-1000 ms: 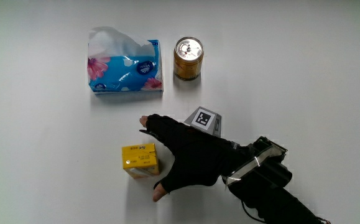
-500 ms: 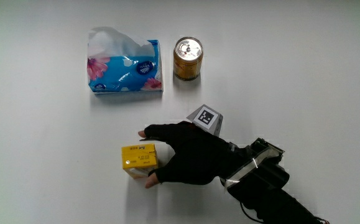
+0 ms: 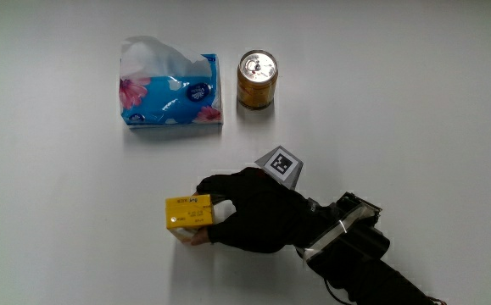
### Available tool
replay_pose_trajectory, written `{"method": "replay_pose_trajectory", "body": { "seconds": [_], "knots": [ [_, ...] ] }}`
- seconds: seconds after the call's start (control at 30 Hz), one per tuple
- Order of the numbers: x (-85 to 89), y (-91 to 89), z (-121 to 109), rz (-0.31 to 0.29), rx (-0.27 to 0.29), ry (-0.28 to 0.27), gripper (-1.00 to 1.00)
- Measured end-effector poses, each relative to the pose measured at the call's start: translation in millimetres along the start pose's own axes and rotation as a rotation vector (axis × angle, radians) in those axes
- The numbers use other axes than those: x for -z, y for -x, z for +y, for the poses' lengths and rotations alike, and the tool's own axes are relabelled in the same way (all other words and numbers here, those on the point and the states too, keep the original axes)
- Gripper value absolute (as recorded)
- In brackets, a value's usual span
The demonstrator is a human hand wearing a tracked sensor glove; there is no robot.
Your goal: Place ice redtea
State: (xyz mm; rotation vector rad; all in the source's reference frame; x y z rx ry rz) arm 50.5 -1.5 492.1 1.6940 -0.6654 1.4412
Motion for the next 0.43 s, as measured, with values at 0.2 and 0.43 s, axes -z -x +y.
{"method": "replay_pose_trajectory", "body": {
  "seconds": [0.2,0.43],
  "knots": [
    [-1.1,1.1,0.5,0.04,-0.024,-0.004,-1.0],
    [-21.1,30.4,-3.7,0.172,-0.139,-0.07,-1.0]
  ]
}}
